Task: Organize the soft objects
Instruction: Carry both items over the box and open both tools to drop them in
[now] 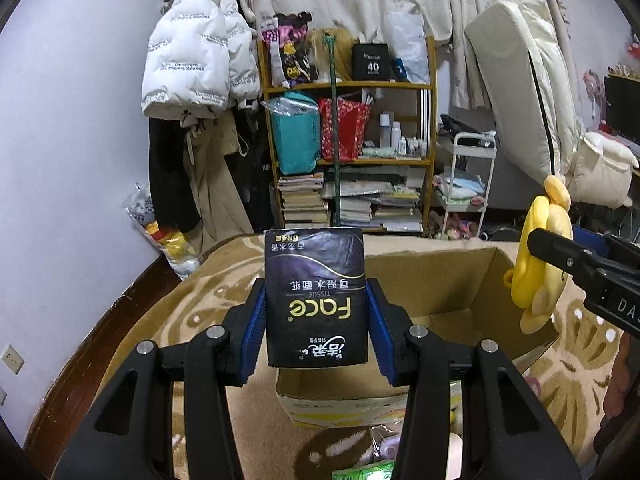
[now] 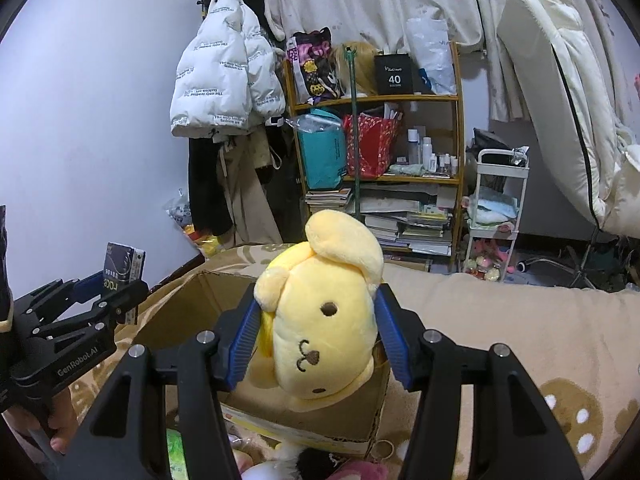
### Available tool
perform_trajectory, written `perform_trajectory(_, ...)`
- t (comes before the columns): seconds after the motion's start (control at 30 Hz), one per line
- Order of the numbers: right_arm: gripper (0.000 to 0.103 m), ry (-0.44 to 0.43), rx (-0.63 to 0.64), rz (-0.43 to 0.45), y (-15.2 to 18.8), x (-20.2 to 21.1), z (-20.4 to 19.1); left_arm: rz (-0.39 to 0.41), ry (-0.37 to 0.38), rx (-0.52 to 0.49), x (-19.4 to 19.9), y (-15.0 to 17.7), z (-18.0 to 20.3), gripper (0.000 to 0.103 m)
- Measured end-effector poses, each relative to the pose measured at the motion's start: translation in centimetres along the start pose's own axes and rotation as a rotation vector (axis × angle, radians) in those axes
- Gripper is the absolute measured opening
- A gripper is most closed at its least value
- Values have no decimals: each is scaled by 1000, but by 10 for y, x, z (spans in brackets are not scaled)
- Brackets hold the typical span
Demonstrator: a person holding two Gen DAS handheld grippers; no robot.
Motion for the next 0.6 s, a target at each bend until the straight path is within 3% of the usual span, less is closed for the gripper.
perform_trajectory(0.3,61,-29,28,-45,14,-17,-3,-29,25,-47,-12,12,13,46)
perform_trajectory(0.6,63,-30,42,-75,22,-18,-5,-106,67,-40,-25,29,16,46)
Point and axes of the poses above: each gripper's, at about its wrist camera, not at the fingertips, and x roughly against the way its jaws point, z to its right, y to its underside, the point moved 9 cm from there along -x, roughly the way its jaws point, and after that the axes turned 4 degrees about -x, right-handed, at the moved point
